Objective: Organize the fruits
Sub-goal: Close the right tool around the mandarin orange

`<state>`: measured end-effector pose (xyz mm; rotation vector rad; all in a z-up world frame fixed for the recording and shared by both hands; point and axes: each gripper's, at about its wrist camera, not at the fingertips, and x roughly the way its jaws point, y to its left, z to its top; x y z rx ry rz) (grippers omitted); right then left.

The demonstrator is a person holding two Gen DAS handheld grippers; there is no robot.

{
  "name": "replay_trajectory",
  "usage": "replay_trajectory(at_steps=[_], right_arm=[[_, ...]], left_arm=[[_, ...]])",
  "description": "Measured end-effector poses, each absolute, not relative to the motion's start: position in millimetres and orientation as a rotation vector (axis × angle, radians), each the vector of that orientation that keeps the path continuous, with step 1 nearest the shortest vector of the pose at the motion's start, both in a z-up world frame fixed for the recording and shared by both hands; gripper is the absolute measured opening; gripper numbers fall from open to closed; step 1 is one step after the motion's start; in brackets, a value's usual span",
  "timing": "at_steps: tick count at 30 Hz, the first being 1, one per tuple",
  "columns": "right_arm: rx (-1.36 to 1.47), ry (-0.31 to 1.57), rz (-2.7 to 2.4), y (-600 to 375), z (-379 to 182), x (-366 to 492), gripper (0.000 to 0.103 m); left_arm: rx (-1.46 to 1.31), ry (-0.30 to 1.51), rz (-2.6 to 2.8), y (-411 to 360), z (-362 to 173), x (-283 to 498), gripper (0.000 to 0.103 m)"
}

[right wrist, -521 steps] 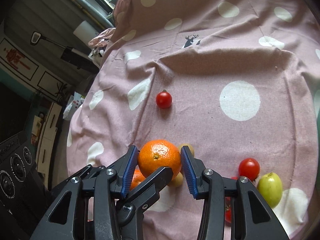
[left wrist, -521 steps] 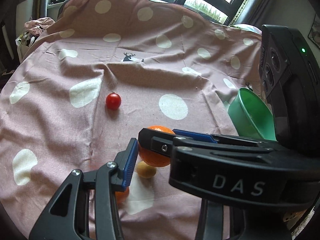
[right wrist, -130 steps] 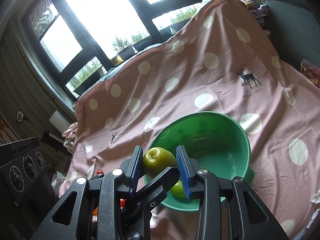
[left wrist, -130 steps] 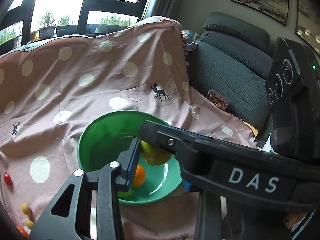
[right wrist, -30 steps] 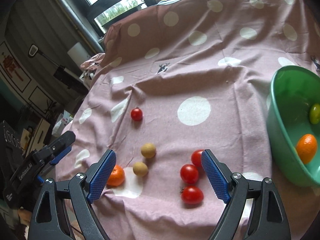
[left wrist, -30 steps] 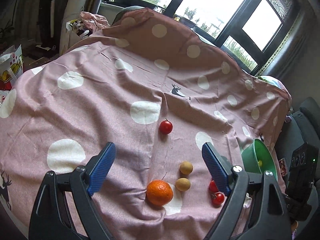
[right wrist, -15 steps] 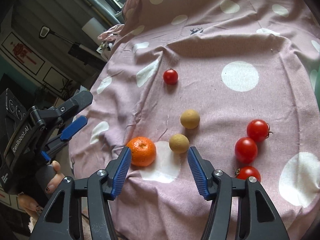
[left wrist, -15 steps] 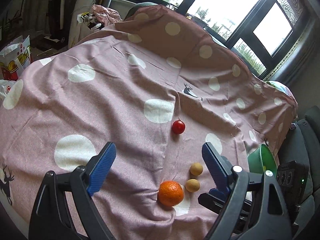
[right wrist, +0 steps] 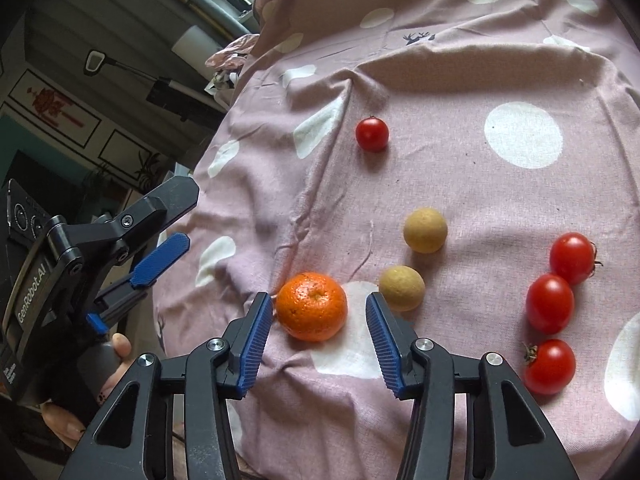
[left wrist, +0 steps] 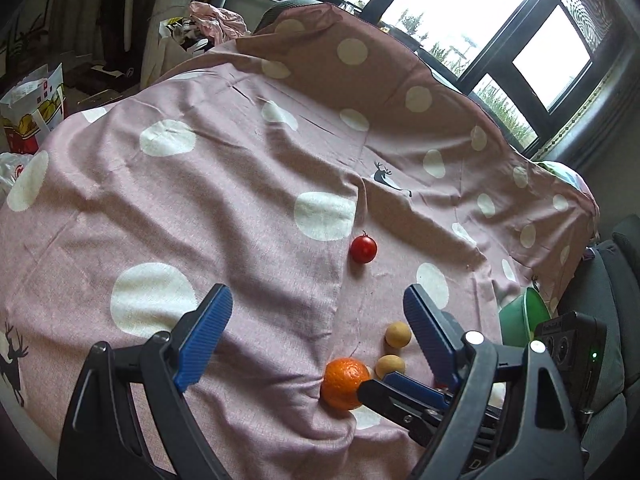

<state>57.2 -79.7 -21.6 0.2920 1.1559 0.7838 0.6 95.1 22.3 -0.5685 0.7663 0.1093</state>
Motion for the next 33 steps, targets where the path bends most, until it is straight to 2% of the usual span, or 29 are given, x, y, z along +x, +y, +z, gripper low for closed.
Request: replay_trajectory(at_steps=[10,11,13,24,33], right_arm=[[0.314,1.205,0.79,-62.3,-43.7,62.6,0.051],[0.318,1.201,0.793,-61.7,-44.9,62.0,0.047],[0.336,1.2,0.788,-62.3,-46.0,60.3,0.046],[0.144,1.069,0.592,-97.6,-13.7,53.8,0.046],[0.069,1.086,0.508,-112.4,-13.7,61.3,0.046]], left_arm=[[-0.518,0.795,0.111,83.4,18.9,5.4,0.087],[-0.512,0.796,0.111,82.0,19.0,5.6,0.087],[-0.503,0.798,0.112,80.2,18.9,5.9,0.087],[-0.469,0.827,0.103,68.5,14.3,9.4,0.087],[-0.407,0.856,0.09,53.1,9.9,13.1,0.087]])
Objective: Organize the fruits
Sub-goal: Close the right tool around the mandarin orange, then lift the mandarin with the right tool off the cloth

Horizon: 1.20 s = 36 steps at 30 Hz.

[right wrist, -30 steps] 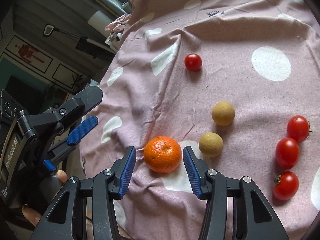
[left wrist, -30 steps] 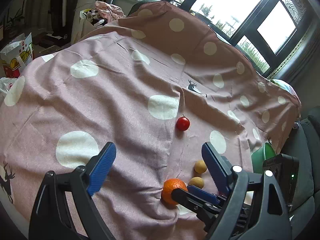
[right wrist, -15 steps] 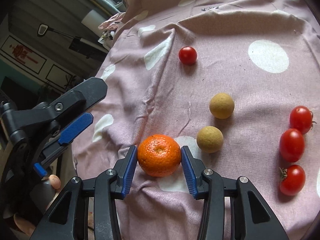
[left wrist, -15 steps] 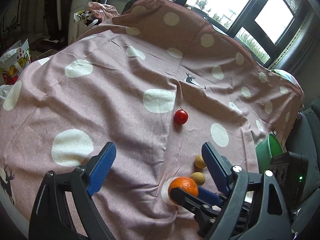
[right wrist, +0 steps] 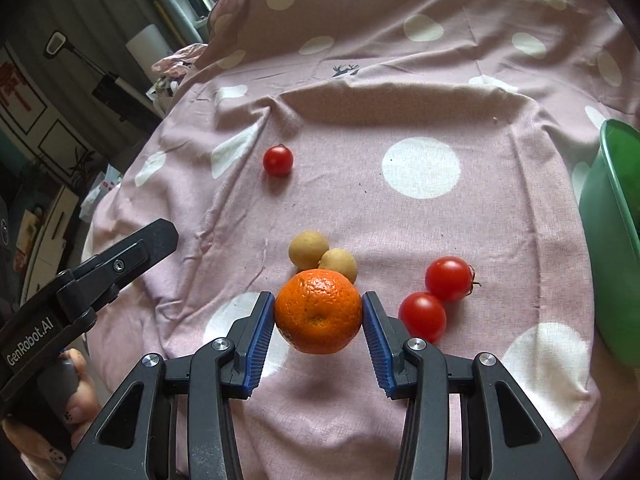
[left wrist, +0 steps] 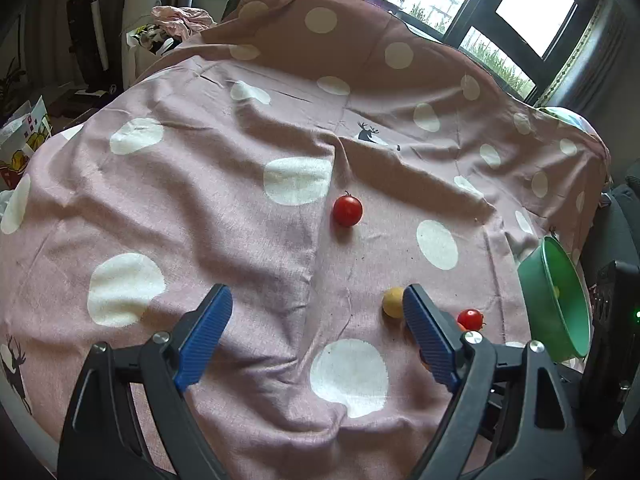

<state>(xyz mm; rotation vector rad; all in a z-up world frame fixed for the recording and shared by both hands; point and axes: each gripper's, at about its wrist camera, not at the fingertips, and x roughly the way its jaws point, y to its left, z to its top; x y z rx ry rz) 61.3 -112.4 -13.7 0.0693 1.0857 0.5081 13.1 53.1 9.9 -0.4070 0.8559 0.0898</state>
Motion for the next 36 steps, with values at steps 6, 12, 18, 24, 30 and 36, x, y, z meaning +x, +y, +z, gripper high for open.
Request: replay_trajectory(at_steps=[6,12,18,24,30,36], right_arm=[[0.047,1.138,0.495,-119.2,-19.4,65.3,0.046],[0.073,1.192,0.512,-121.5,-26.2,69.6,0.046],[0.138,1.162,0.528,-138.1,-13.7,72.6,0.047],[0.272,1.113,0.511,-162.5,-5.1,80.5,0.049],[0.336,1.092,0.567,-163.2,-2.8,83.7,0.049],[0.305,1.129,0.59,-147.8,-13.3,84.4,0.049]], left_arm=[[-0.389,0.881,0.09,47.6,5.6,16.3,0.087],[-0.374,0.9,0.081,39.9,2.2,18.5,0.087],[-0.406,0.899,0.057,39.8,3.1,17.3,0.085],[-0.394,0.93,-0.038,23.0,-0.2,20.4,0.074],[-0.384,0.989,-0.167,-6.1,-10.8,26.2,0.063],[-0.379,1.058,-0.249,-28.3,-24.4,32.0,0.059]])
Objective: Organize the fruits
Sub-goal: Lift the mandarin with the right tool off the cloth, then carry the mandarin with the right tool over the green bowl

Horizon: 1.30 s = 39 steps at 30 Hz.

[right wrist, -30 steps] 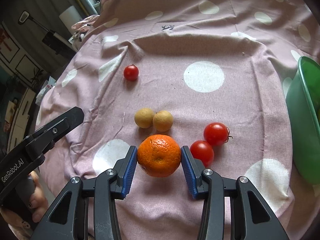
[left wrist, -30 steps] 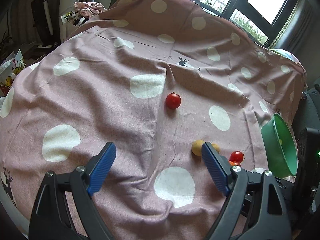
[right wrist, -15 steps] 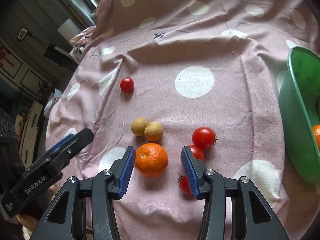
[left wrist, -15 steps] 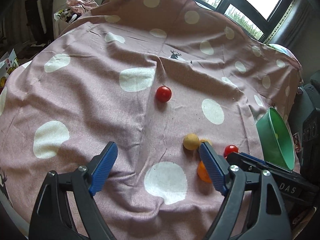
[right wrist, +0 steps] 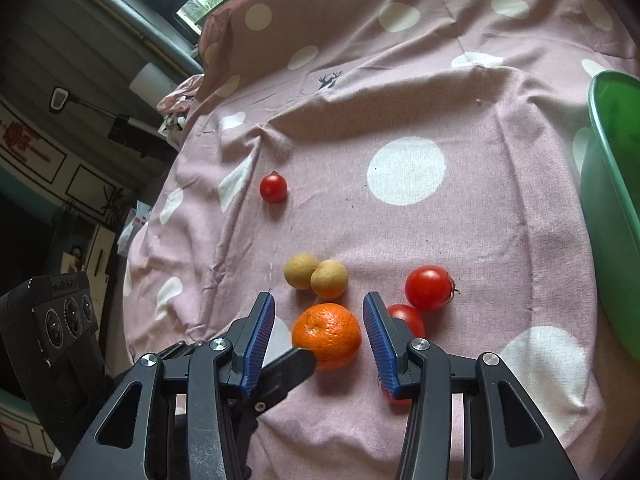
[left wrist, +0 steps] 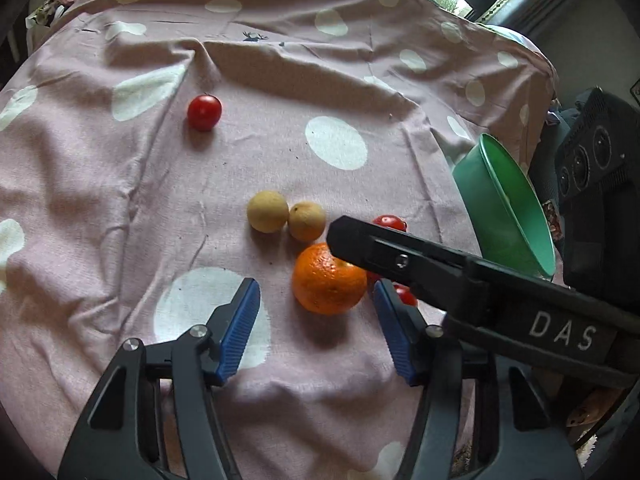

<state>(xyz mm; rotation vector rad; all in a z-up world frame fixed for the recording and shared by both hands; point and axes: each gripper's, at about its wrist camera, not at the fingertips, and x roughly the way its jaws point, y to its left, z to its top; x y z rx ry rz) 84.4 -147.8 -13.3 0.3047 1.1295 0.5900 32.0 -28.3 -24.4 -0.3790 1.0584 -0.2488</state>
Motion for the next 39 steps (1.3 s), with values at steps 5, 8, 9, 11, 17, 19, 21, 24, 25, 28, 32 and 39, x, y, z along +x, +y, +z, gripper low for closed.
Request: replay_trajectory(at_steps=[5,8,9,11,17,19,21,24,25,28,32,39], right_arm=[[0.278,1.161,0.597,-139.0,-22.3,84.2,0.049],[0.246,1.159,0.594,-134.9,-23.9,82.5,0.048],[0.234,1.158,0.588,-133.6,-24.4,82.2,0.046],[0.209,1.162,0.569,-131.5,-25.2,81.3,0.045],[0.181,1.165,0.55,-129.3,-28.0,81.8,0.045],[0.184,1.166,0.545,-130.1,-27.6,81.2,0.045],[0.177,1.158,0.539,-130.6,-24.3,78.5,0.046],[0.182,1.121,0.542,-135.2,-11.7,74.2,0.045],[0.185,1.106,0.545,-136.9,-6.4,72.7,0.045],[0.197,1.062,0.566,-143.5,9.7,67.4,0.045],[0.212,0.985,0.562,-156.6,32.8,60.5,0.046],[0.234,0.869,0.508,-190.6,64.6,52.7,0.046]], left_arm=[[-0.362,1.076,-0.267,-37.7,-30.2,33.9,0.053],[-0.371,1.085,-0.271,-38.4,-33.3,35.4,0.047],[-0.368,1.085,-0.271,-39.3,-33.8,36.3,0.046],[-0.368,1.09,-0.274,-39.9,-36.1,37.3,0.045],[-0.385,1.081,-0.273,-36.9,-37.2,38.3,0.043],[-0.382,1.073,-0.274,-38.5,-35.1,36.9,0.043],[-0.362,1.044,-0.272,-41.6,-28.2,33.0,0.042],[-0.356,0.993,-0.28,-43.2,-14.3,27.6,0.042],[-0.353,0.974,-0.279,-43.4,-8.5,25.5,0.042],[-0.315,0.908,-0.276,-48.8,11.0,20.2,0.042],[-0.258,0.84,-0.283,-64.7,34.5,17.2,0.042],[-0.183,0.752,-0.339,-102.0,65.3,20.8,0.042]])
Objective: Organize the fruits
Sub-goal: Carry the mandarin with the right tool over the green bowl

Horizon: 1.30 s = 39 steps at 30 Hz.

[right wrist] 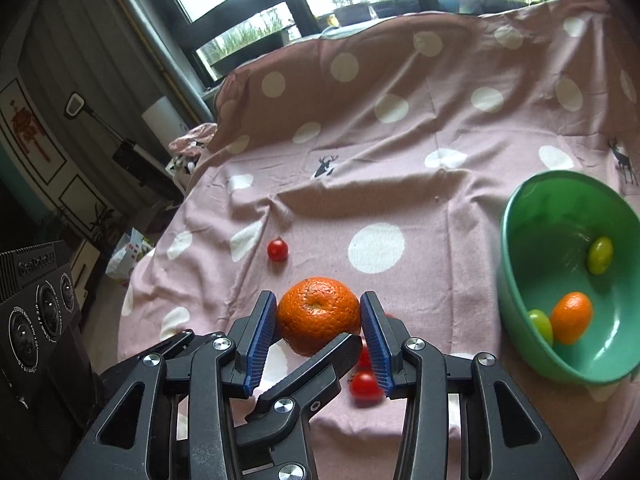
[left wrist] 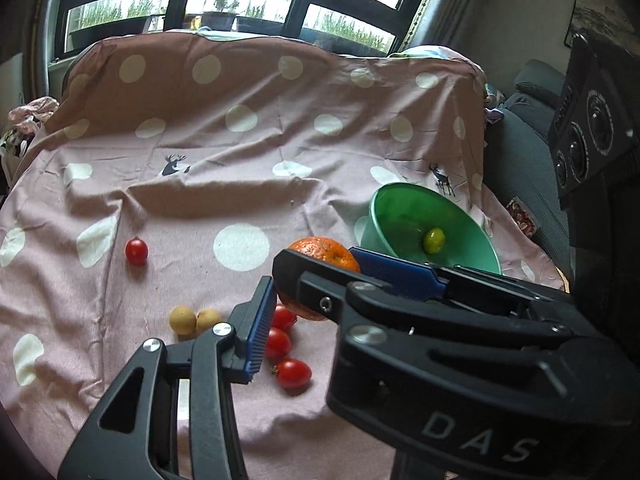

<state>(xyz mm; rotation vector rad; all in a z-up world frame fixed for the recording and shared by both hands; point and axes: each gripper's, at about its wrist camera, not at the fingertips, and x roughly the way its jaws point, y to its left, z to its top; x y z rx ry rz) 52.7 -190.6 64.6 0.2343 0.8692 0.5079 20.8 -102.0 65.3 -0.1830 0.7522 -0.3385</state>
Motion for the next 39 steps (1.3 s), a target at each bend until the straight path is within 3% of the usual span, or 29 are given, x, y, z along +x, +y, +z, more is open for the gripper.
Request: replay_trajectory(at_steps=[18,39], right_arm=[[0.388,0.71,0.351,-294.0,92.7,48.4,0.046],[0.494,0.767,0.142,-379.7,63.2,63.1,0.047]], left_arm=[[-0.047,0.643,-0.509,-200.3,99.7,39.8,0.043],[-0.074,0.728,-0.681,-279.9,68.4,75.0,0.043]])
